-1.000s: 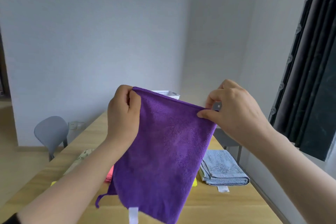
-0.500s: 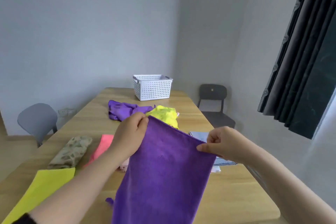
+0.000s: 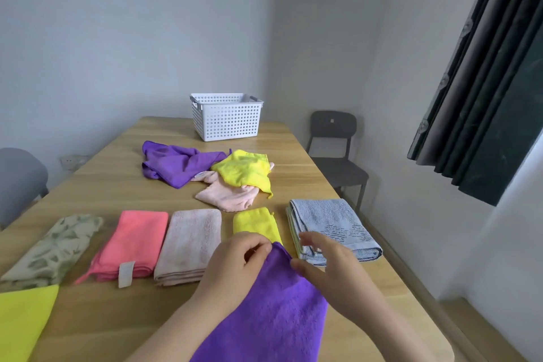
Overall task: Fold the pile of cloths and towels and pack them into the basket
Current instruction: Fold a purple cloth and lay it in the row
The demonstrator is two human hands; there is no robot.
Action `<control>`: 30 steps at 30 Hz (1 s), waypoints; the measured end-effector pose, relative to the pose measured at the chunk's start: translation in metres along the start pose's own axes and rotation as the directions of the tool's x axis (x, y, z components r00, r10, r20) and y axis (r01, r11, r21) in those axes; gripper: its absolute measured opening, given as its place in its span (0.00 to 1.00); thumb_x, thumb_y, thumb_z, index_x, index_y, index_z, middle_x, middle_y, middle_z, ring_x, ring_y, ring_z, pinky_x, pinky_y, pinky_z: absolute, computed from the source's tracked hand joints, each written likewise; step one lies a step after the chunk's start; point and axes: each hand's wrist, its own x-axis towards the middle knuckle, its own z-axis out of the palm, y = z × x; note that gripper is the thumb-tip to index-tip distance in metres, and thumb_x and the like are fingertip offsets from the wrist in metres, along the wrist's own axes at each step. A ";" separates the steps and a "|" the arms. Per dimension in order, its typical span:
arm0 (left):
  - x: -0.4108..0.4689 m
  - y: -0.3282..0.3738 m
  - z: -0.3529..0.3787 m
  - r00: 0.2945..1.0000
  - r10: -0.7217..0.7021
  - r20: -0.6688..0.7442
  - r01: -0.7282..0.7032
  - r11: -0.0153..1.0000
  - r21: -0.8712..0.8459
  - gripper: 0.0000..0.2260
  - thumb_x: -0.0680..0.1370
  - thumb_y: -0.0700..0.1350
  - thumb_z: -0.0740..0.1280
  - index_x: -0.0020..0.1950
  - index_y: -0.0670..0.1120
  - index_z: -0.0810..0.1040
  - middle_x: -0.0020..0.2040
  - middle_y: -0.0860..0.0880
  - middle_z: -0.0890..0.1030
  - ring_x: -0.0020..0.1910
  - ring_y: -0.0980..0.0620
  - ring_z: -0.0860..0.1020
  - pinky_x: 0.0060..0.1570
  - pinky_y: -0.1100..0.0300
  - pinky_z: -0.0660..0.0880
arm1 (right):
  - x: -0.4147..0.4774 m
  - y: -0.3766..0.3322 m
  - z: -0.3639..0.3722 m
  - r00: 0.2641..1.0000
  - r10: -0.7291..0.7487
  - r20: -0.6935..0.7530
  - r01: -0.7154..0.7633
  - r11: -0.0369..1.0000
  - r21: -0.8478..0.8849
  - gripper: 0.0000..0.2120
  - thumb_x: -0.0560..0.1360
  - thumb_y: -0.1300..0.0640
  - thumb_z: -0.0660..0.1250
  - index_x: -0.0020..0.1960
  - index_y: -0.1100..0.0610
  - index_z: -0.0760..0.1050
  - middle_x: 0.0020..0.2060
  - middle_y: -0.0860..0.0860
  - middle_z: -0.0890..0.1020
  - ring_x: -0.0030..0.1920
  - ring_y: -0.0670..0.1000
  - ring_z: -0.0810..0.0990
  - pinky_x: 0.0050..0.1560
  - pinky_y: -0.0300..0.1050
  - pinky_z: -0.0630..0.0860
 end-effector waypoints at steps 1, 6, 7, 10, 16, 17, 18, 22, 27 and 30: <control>0.000 0.000 0.001 1.000 0.015 -0.002 -0.015 1.000 0.006 0.07 0.78 0.46 0.65 0.42 0.51 0.81 0.38 0.57 0.79 0.44 0.58 0.75 0.39 0.68 0.70 | 0.004 -0.002 0.003 0.999 -0.036 0.003 0.036 0.999 0.030 0.20 0.75 0.47 0.67 0.66 0.46 0.70 0.59 0.37 0.75 0.60 0.36 0.70 0.55 0.27 0.63; -0.001 0.004 -0.005 0.999 0.034 -0.001 -0.034 0.999 -0.020 0.06 0.77 0.46 0.67 0.41 0.53 0.81 0.38 0.58 0.79 0.42 0.58 0.76 0.38 0.69 0.70 | 0.013 -0.004 0.013 0.996 -0.088 -0.027 0.091 0.976 0.198 0.04 0.74 0.53 0.69 0.49 0.48 0.81 0.43 0.38 0.83 0.49 0.36 0.78 0.50 0.30 0.71; -0.002 0.005 -0.006 1.000 0.022 -0.006 -0.022 0.999 -0.042 0.06 0.77 0.46 0.67 0.41 0.53 0.81 0.37 0.58 0.79 0.41 0.59 0.76 0.37 0.70 0.69 | 0.014 -0.004 0.015 0.995 -0.088 -0.046 0.096 0.973 0.210 0.02 0.74 0.53 0.70 0.46 0.48 0.81 0.41 0.39 0.83 0.48 0.37 0.79 0.48 0.32 0.72; -0.008 0.004 -0.009 0.998 -0.054 -0.025 0.050 0.990 -0.131 0.04 0.75 0.45 0.69 0.41 0.52 0.79 0.36 0.59 0.79 0.37 0.59 0.77 0.35 0.72 0.69 | 0.015 -0.006 0.017 0.991 -0.101 -0.086 0.119 0.962 0.244 0.03 0.74 0.54 0.70 0.41 0.50 0.79 0.36 0.42 0.82 0.41 0.40 0.79 0.43 0.34 0.72; -0.036 -0.004 -0.022 0.991 -0.134 -0.031 0.124 0.969 -0.212 0.06 0.73 0.43 0.72 0.38 0.52 0.78 0.33 0.55 0.79 0.33 0.58 0.77 0.35 0.69 0.71 | 0.008 -0.010 0.013 0.978 -0.003 -0.207 0.086 0.915 0.394 0.09 0.75 0.53 0.68 0.38 0.54 0.75 0.27 0.44 0.70 0.30 0.42 0.66 0.31 0.34 0.63; -0.042 -0.005 -0.024 0.989 -0.148 -0.029 0.138 0.966 -0.219 0.06 0.72 0.43 0.72 0.38 0.52 0.78 0.33 0.54 0.79 0.33 0.57 0.77 0.35 0.68 0.72 | 0.005 -0.012 0.013 0.972 0.011 -0.234 0.088 0.908 0.409 0.08 0.75 0.54 0.68 0.38 0.55 0.75 0.27 0.44 0.70 0.29 0.42 0.66 0.30 0.34 0.63; -0.048 -0.006 -0.024 0.986 -0.162 -0.024 0.153 0.963 -0.224 0.06 0.72 0.44 0.73 0.38 0.53 0.79 0.33 0.54 0.79 0.33 0.58 0.77 0.35 0.68 0.72 | 0.002 -0.013 0.013 0.965 0.025 -0.262 0.091 0.902 0.422 0.08 0.75 0.55 0.68 0.38 0.55 0.76 0.27 0.46 0.70 0.29 0.43 0.67 0.30 0.34 0.63; -0.070 -0.012 -0.021 0.982 -0.186 0.001 0.184 0.967 -0.176 0.06 0.71 0.45 0.74 0.36 0.54 0.80 0.32 0.60 0.78 0.32 0.61 0.75 0.35 0.72 0.69 | -0.011 -0.018 0.011 0.946 0.073 -0.316 0.079 0.892 0.445 0.10 0.76 0.53 0.67 0.38 0.55 0.75 0.28 0.53 0.72 0.29 0.44 0.66 0.29 0.36 0.63; -0.079 -0.016 -0.030 0.986 -0.164 0.026 0.166 0.980 -0.109 0.11 0.72 0.45 0.73 0.32 0.56 0.79 0.33 0.60 0.79 0.34 0.62 0.76 0.35 0.73 0.67 | -0.021 -0.026 -0.005 0.922 0.081 -0.379 0.079 0.918 0.388 0.11 0.77 0.53 0.65 0.38 0.55 0.75 0.27 0.48 0.73 0.28 0.44 0.67 0.29 0.35 0.64; -0.081 -0.016 -0.032 0.983 -0.176 0.048 0.180 0.977 -0.112 0.08 0.72 0.44 0.73 0.36 0.56 0.82 0.39 0.61 0.82 0.41 0.61 0.80 0.41 0.70 0.72 | -0.026 -0.026 -0.015 0.881 0.093 -0.463 0.079 0.937 0.339 0.12 0.78 0.54 0.63 0.36 0.55 0.72 0.27 0.44 0.71 0.29 0.44 0.68 0.30 0.33 0.65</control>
